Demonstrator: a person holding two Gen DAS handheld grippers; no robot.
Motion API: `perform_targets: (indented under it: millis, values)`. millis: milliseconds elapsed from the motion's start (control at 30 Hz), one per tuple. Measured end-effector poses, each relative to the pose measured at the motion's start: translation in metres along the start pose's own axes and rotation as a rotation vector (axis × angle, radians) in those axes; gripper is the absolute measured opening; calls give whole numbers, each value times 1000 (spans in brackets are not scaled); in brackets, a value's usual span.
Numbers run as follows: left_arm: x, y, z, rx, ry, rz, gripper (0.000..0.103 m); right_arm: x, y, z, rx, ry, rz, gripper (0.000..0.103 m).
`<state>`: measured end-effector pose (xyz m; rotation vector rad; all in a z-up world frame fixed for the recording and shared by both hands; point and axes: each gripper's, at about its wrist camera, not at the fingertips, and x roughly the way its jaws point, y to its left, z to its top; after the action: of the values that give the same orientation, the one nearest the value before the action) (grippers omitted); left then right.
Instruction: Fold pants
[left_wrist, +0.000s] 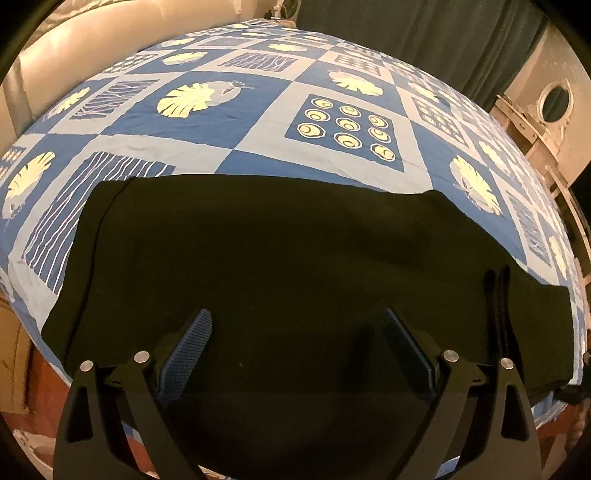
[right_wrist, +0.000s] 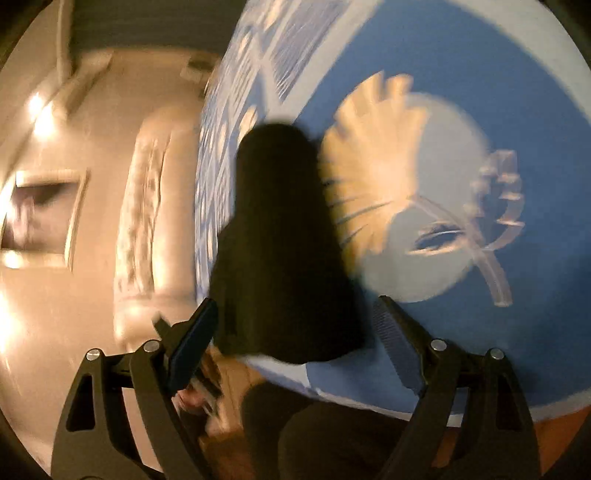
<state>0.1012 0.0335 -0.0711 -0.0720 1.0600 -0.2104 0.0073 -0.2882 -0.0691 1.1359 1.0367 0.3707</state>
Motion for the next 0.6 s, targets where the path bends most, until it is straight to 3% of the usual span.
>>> perform_targets:
  millis: [67,133,200,233,333,467,500,600]
  values:
    - [0,0,0,4,0,2,92,5,3,-1,-35,8,-21,80]
    - [0,0,0,3,0,3,92,4,-5,0,-10,2,-24,45]
    - [1,-1,0,7,1,5,92,-3,-16,-7,-2,3,-39,29]
    - [0,-1,-1,10,1,5,92,-5,-19,-9,-15,7,-61,26]
    - [1,-2,-2,24,2,13,92,-3,-19,-11,-55,10,-78,25]
    - [1,-2,-1,24,2,14,92,-6,-22,-6,-29,26,13,34]
    - [1,-2,-1,24,2,13,92,-10,-21,-4,-30,23,15,41]
    - [2,-2,-1,21,3,12,92,-32,-8,11,-70,-53,-3,79]
